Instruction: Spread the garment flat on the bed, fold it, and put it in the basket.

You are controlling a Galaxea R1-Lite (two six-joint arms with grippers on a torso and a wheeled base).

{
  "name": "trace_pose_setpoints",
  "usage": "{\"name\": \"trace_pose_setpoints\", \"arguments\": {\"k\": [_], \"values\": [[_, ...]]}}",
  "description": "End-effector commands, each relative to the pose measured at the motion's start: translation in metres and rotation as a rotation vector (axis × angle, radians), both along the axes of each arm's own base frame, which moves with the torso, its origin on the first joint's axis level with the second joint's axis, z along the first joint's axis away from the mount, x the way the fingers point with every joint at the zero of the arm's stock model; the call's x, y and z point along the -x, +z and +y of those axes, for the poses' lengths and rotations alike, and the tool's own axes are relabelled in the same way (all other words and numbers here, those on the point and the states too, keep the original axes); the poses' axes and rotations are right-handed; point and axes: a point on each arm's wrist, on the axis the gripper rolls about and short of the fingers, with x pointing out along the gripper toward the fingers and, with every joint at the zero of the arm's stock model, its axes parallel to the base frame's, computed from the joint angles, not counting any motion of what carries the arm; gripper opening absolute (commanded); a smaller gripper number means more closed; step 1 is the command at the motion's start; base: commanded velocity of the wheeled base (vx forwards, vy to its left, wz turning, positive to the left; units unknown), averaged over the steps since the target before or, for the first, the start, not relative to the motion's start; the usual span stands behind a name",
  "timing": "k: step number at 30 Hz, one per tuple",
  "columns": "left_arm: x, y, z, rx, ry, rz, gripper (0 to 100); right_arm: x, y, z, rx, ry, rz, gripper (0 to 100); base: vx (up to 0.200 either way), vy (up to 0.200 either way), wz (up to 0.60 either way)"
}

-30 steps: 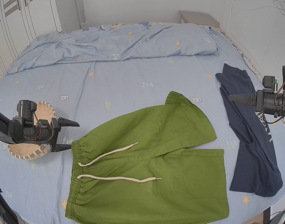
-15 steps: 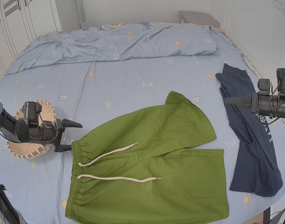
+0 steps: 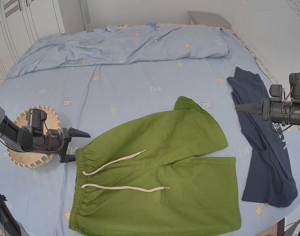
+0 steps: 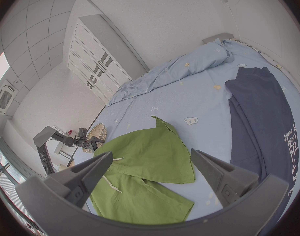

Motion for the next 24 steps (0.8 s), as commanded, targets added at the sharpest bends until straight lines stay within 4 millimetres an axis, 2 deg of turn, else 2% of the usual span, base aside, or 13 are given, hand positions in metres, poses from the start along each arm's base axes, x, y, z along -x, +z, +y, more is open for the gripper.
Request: {"name": "trace_pose_setpoints", "arguments": {"k": [1, 2, 3, 15, 24], "values": [[0.0, 0.001, -0.003, 0.001, -0.01, -0.002, 100, 0.0, 0.0, 0.0, -0.001, 0.002, -0.001, 100, 0.0, 0.0, 0.0], [0.0, 0.0, -0.004, 0.002, -0.013, 0.001, 100, 0.0, 0.0, 0.0, -0.001, 0.002, 0.0, 100, 0.0, 0.0, 0.0], [0.0, -0.001, -0.004, 0.001, -0.012, 0.002, 0, 0.0, 0.0, 0.0, -0.001, 0.002, -0.001, 100, 0.0, 0.0, 0.0], [-0.002, 0.004, -0.004, -0.01, -0.01, -0.024, 0, -0.001, -0.001, 0.0, 0.0, 0.002, 0.003, 100, 0.0, 0.0, 0.0], [-0.014, 0.038, -0.002, -0.047, -0.007, -0.295, 0, -0.002, 0.001, -0.001, 0.0, -0.004, -0.004, 100, 0.0, 0.0, 0.0]]}}
